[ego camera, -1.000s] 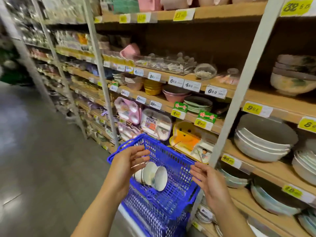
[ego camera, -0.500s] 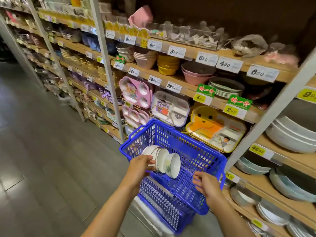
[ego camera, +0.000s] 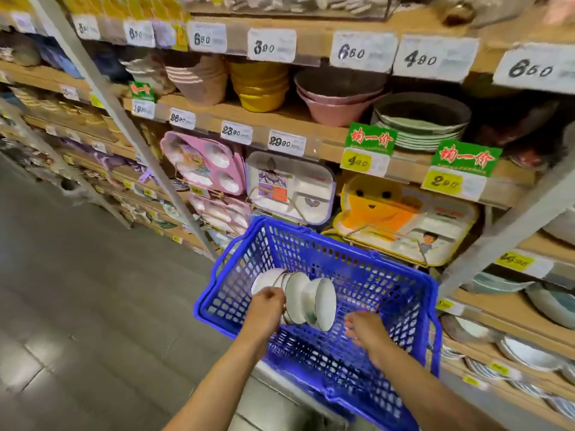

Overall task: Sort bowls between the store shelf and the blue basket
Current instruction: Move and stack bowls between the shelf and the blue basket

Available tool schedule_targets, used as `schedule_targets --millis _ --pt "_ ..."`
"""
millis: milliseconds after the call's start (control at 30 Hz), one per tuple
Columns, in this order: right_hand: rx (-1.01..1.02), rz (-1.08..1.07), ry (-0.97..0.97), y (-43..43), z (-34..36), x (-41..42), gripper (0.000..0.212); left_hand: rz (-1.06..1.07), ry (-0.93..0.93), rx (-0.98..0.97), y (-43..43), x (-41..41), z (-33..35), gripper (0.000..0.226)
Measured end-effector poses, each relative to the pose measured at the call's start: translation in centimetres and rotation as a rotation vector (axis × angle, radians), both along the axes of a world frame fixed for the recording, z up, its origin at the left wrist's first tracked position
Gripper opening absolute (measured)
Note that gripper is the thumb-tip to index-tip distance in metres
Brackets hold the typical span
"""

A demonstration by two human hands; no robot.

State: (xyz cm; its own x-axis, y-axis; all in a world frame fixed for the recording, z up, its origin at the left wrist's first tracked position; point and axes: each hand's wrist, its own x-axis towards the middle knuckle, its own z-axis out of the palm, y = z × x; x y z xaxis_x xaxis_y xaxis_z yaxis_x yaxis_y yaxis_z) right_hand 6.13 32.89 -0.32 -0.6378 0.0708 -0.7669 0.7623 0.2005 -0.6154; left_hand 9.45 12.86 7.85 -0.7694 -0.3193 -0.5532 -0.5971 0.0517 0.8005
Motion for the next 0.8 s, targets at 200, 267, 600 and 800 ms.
schedule_targets --millis 200,267,600,800 --pt "0.071 -0.039 -0.111 -0.6 -4.1 -4.0 0.008 -0.212 -0.126 -0.113 1.4 -6.0 -6.3 0.033" --pt "0.095 -0.070 -0.145 -1.2 -5.9 -5.3 0.011 -0.282 -0.181 -0.099 2.2 -8.0 -9.0 0.058" --pt "0.255 -0.015 -0.208 -3.2 -13.3 -7.7 0.022 -0.514 -0.342 -0.276 5.2 -10.6 -18.7 0.091" --pt "0.243 -0.069 -0.244 -3.2 -15.7 -7.1 0.021 -0.549 -0.287 -0.386 4.8 -10.1 -20.4 0.074"
